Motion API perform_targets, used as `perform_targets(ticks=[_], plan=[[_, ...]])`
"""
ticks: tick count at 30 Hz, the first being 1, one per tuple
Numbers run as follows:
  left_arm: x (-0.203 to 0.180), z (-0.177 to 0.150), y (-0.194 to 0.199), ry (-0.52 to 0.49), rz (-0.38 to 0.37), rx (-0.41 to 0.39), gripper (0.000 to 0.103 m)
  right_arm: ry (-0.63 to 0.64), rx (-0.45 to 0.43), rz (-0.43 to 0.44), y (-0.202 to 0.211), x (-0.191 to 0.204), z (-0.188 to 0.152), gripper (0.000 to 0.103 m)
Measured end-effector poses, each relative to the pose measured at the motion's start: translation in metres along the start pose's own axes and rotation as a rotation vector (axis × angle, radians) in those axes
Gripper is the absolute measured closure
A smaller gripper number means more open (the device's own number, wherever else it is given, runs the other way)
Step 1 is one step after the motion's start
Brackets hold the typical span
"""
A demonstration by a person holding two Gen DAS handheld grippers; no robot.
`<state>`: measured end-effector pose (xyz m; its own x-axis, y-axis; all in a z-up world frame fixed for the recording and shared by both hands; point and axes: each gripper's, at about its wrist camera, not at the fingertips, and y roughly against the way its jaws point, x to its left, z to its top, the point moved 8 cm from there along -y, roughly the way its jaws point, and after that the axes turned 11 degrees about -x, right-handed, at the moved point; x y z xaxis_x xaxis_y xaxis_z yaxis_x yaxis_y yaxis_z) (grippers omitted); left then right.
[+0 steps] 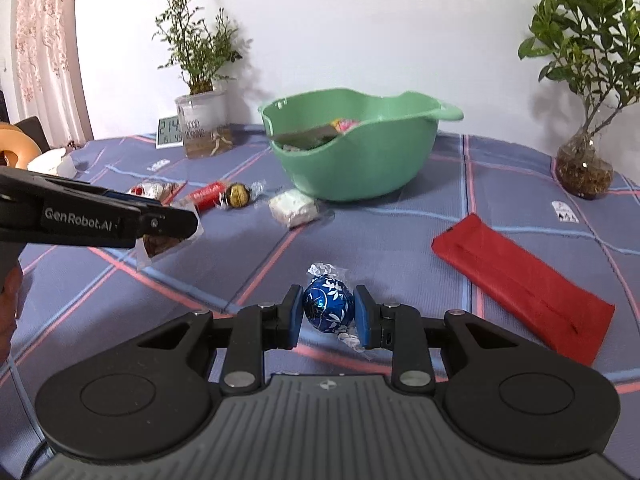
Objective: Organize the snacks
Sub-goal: 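Grasp the nut-topped chocolate square with the left tool while the right tool grasps the blue foil ball, then carry the chocolate and blue ball over the green bowl and release both, then grasp the clear-wrapped white pastry with the left tool while the right tool grasps the red cloth pouch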
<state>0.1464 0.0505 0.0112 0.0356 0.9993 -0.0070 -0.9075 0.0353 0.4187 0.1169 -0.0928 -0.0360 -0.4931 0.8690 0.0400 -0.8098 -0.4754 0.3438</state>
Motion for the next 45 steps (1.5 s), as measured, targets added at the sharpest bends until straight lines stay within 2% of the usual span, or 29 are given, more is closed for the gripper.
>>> perform_targets(ticks=[8,12,17,22,24,26,29,30,32,37,41,45], plan=[[-0.01,0.057,-0.01,-0.02,-0.031,-0.096,0.001,-0.013,-0.1,0.007,-0.006,-0.01,0.047,0.071],[-0.013,0.085,-0.031,-0.034,-0.034,-0.129,0.001,-0.002,-0.158,0.011,-0.018,-0.017,0.08,0.071],[-0.014,0.108,-0.064,-0.029,-0.035,-0.138,0.0,0.01,-0.199,0.01,-0.044,-0.023,0.112,0.071],[-0.015,0.117,-0.092,-0.033,-0.031,-0.136,0.0,0.011,-0.195,0.013,-0.072,-0.028,0.123,0.071],[-0.016,0.119,-0.103,-0.02,-0.042,-0.127,0.0,-0.001,-0.188,0.016,-0.082,-0.031,0.123,0.07],[-0.013,0.118,-0.109,-0.017,-0.003,-0.117,0.0,-0.022,-0.177,0.022,-0.09,-0.033,0.123,0.067],[-0.008,0.112,-0.095,-0.015,-0.016,-0.154,0.0,-0.052,-0.182,0.032,-0.084,-0.036,0.119,0.032],[-0.006,0.109,-0.089,-0.015,-0.012,-0.166,0.0,-0.053,-0.201,0.038,-0.078,-0.036,0.117,0.029],[0.001,0.102,-0.076,-0.009,-0.002,-0.186,0.0,-0.03,-0.22,0.029,-0.066,-0.037,0.113,0.028],[0.019,0.07,-0.052,0.004,-0.006,-0.18,0.0,-0.027,-0.201,-0.005,-0.032,-0.062,0.082,0.016],[0.028,0.04,-0.055,0.018,-0.01,-0.111,0.0,-0.048,-0.087,-0.058,-0.021,-0.099,0.046,0.015],[0.026,0.022,-0.068,0.053,-0.047,-0.062,0.0,-0.106,0.027,-0.099,-0.022,-0.13,0.018,0.015]])
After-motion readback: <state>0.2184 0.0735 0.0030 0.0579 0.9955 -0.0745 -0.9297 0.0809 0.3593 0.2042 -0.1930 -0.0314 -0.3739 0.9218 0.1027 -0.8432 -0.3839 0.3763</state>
